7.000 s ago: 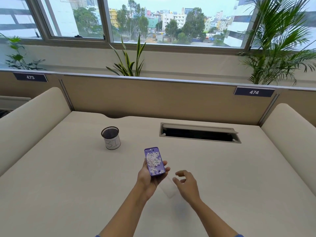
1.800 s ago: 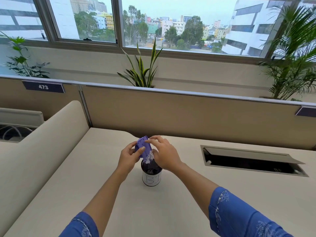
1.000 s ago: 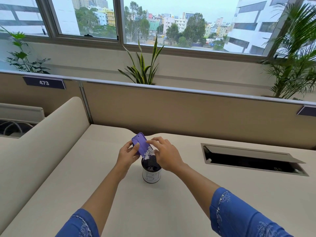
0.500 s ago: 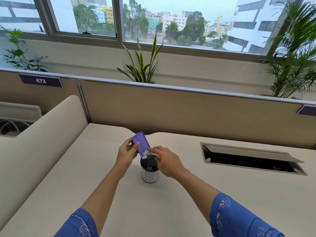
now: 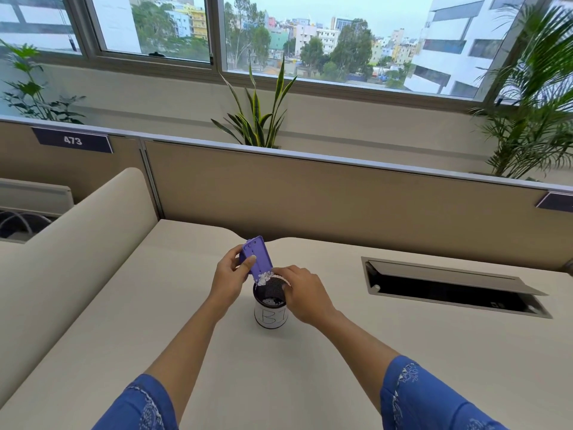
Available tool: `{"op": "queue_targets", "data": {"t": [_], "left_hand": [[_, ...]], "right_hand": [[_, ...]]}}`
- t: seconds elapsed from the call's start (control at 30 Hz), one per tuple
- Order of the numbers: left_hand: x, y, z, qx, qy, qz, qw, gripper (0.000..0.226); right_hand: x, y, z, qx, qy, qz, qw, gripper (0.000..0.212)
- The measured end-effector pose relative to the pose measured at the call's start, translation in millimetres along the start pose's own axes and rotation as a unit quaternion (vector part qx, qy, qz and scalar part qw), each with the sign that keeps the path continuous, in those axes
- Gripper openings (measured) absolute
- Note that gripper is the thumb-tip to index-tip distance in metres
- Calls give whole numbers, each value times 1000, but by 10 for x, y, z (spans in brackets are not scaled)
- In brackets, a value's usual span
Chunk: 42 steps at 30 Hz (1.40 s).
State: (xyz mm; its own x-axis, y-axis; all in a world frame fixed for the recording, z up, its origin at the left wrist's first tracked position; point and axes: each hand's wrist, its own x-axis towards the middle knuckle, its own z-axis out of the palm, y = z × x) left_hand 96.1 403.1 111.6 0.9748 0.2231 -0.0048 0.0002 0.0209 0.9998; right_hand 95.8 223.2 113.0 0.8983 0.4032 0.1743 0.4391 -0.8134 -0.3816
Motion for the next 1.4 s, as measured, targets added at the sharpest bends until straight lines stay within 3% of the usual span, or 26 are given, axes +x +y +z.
{"op": "queue_targets", "data": {"t": [0.17,0.57,0.87,1.23,1.4], "left_hand": [[-26,16,30,44,-8,22,999,41],[-18,6,45,78,-9,70,994,39],[-19,-20,50,111,-34,105,988,43],[-47,-3,122,119,-88,121,982,43],[-65,10,117,120,-72,130,982,43]], "right_hand": [[8,-9,-1,-24,-12,-4,1000,51],[-87,-16,52,-34,-9,17,999,35],[-23,-56,-25,72,1,76,995,32],[-82,-27,-68,122,-11,105,987,29],[-68,-11,-108,250,26,133,959,27]]}}
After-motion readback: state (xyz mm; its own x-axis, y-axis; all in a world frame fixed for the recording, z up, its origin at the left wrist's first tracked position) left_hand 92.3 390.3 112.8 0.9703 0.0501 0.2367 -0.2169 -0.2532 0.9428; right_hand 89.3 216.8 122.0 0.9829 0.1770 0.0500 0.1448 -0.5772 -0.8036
